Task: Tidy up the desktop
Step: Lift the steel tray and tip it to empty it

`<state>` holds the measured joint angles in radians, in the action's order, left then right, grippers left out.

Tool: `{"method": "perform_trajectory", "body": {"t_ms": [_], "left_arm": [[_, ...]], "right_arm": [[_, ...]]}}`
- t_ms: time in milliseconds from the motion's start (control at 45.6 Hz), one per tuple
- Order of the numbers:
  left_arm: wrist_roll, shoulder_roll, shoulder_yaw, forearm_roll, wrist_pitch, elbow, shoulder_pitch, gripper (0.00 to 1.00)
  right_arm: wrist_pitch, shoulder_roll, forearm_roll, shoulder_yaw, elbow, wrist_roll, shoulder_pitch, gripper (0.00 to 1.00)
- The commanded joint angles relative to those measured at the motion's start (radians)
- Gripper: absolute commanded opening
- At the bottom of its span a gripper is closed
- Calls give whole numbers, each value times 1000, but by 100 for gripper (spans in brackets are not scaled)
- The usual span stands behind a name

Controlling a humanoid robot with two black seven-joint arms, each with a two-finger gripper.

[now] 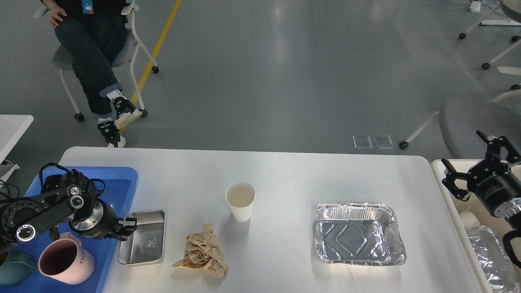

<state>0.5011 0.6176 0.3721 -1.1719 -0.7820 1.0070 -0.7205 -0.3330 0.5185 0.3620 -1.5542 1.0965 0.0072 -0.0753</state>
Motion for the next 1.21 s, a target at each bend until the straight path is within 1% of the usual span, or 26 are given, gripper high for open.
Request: {"method": "perform_trajectory", "body": {"t_ms": [0, 110, 329, 636, 702, 812, 944, 1097, 1185], "left_arm": [[1, 2, 1, -5, 6, 1, -2, 0], [1, 1, 1, -5, 32, -1, -2, 0], [1, 2, 1, -5, 56, 12, -5, 0], [-9, 8, 27, 3, 61, 12, -39, 0], [-9, 10, 54, 8, 58, 12, -53, 0], [-4, 10, 94, 8, 44, 13, -68, 0], [-3, 25, 110, 20, 24, 25, -111, 0], [-1, 73, 137, 54, -45, 30, -184, 0], [-1, 119, 156, 57, -101, 30, -238, 0]], "right_arm": [[0, 0, 0, 0, 0, -1, 0, 100], [0, 0, 0, 0, 0, -1, 5, 100], [0, 3, -2, -6, 2, 0, 8, 100], [0, 6, -2, -12, 3, -1, 14, 100], [-1, 8, -2, -18, 3, -1, 14, 100], [-12, 8, 0, -24, 3, -1, 17, 100], [-12, 9, 0, -29, 3, -1, 20, 100], [-15, 9, -2, -38, 3, -1, 26, 100], [-14, 9, 0, -41, 3, -1, 28, 100]]}}
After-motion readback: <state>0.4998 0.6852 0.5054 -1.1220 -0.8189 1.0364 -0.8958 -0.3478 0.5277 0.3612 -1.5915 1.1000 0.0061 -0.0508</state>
